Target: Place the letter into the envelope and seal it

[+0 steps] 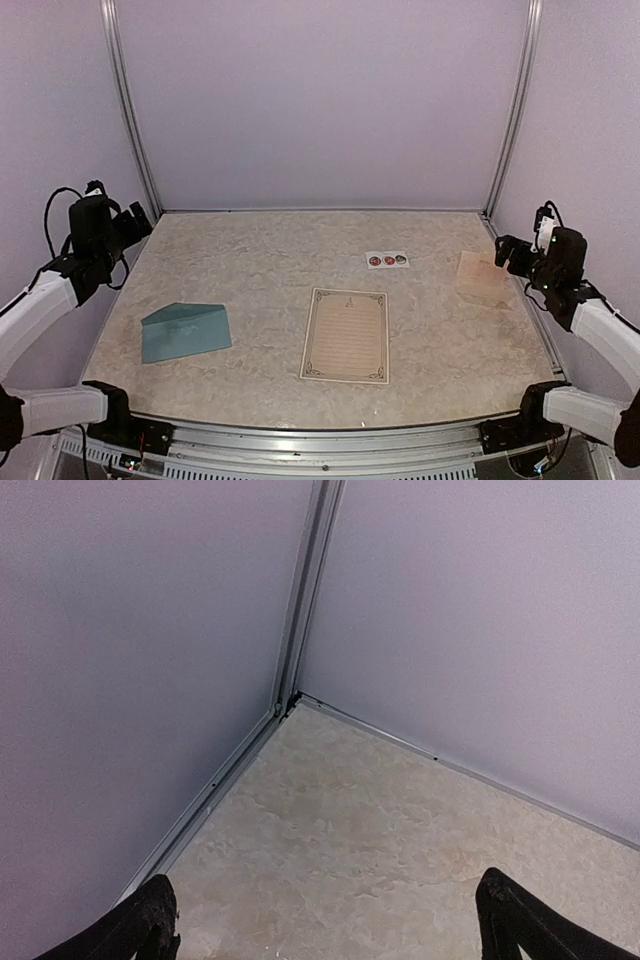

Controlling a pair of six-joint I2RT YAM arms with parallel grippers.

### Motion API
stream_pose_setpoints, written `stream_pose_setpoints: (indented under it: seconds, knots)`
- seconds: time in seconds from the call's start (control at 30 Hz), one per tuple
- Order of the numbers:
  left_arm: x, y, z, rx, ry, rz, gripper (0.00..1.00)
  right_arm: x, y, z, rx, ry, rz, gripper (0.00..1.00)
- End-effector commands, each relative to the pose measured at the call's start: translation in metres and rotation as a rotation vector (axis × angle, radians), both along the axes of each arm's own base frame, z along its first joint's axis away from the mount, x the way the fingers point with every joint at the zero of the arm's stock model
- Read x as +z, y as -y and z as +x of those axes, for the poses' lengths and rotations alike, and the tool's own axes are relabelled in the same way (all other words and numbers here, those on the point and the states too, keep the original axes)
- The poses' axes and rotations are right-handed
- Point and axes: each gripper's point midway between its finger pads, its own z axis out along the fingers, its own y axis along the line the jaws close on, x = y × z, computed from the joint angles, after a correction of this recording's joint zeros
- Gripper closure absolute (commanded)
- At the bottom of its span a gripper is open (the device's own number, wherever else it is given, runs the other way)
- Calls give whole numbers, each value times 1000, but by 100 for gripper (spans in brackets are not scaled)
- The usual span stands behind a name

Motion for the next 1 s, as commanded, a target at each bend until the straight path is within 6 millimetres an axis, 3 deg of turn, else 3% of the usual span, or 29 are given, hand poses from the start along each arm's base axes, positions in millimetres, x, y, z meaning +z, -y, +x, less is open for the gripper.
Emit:
stream_pose_setpoints:
  seconds: [0.0,0.13,0.33,0.63,0.77,0.97]
  knots:
    - [14,26,-2,-145,7,-53,1,-8,-3,-18,10,-111,7,0]
    - [23,49,-2,-290,25,-46,1,-20,-2,-28,-35,-212,104,0]
    - [12,62,3,-364,1,-40,1,-54,15,-42,-205,-360,219,1]
    - [2,65,2,-384,-16,-35,1,-98,13,-19,-272,-433,470,4]
    - [0,64,4,-377,-30,-39,1,-108,14,-8,-313,-422,547,6]
    - [-2,62,6,-373,-35,-37,1,-132,16,-2,-395,-444,644,16]
